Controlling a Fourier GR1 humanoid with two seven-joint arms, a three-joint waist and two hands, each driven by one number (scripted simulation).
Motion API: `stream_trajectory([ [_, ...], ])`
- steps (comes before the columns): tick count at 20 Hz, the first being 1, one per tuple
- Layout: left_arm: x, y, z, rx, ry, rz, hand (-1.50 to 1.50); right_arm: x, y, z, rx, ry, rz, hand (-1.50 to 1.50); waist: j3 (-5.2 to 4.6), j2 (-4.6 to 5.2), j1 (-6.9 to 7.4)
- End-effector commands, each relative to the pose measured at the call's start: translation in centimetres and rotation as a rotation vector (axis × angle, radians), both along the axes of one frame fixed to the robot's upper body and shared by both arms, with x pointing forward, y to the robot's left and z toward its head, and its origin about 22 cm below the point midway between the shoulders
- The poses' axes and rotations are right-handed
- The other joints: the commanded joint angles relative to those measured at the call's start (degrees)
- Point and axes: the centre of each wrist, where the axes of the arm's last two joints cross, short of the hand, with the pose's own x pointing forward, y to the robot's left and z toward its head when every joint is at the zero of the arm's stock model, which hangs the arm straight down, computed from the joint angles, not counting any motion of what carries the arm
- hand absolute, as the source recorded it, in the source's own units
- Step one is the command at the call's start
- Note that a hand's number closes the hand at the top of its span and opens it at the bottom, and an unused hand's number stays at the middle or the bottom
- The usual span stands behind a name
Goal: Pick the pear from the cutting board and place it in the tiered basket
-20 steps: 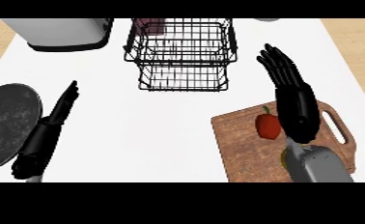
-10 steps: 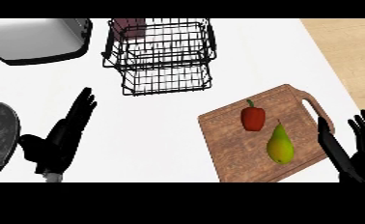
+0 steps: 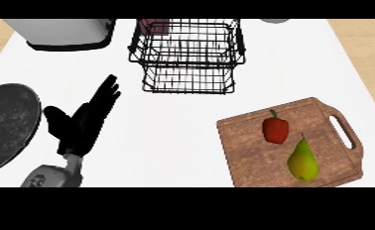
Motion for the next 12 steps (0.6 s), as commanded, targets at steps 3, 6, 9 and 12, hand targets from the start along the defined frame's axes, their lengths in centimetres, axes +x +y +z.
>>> stream_trajectory([
  [3, 1.0, -1.0, 1.2, -0.01, -0.012, -0.043, 0.0, -6.4, -0.9, 0.9, -0.057, 0.343, -0.103, -1.5, -0.42, 1.48, 2.85],
  [6, 1.4, -2.0, 1.3, 0.0, -0.03, -0.075, 0.0, -7.8, -1.0, 1.8, -0.04, 0.45, -0.139, -1.5, -0.52, 2.33, 4.19],
  [9, 2.0, -2.9, 2.3, -0.008, -0.031, -0.09, 0.0, -7.8, -1.1, 4.2, -0.013, 0.495, -0.143, -1.5, -0.44, 2.29, 5.27],
  [12, 2.2, -1.8, 2.0, 0.004, -0.022, -0.103, 0.0, -6.9, -0.4, 5.3, 0.061, 0.537, -0.144, -1.5, -0.38, 2.42, 6.93],
])
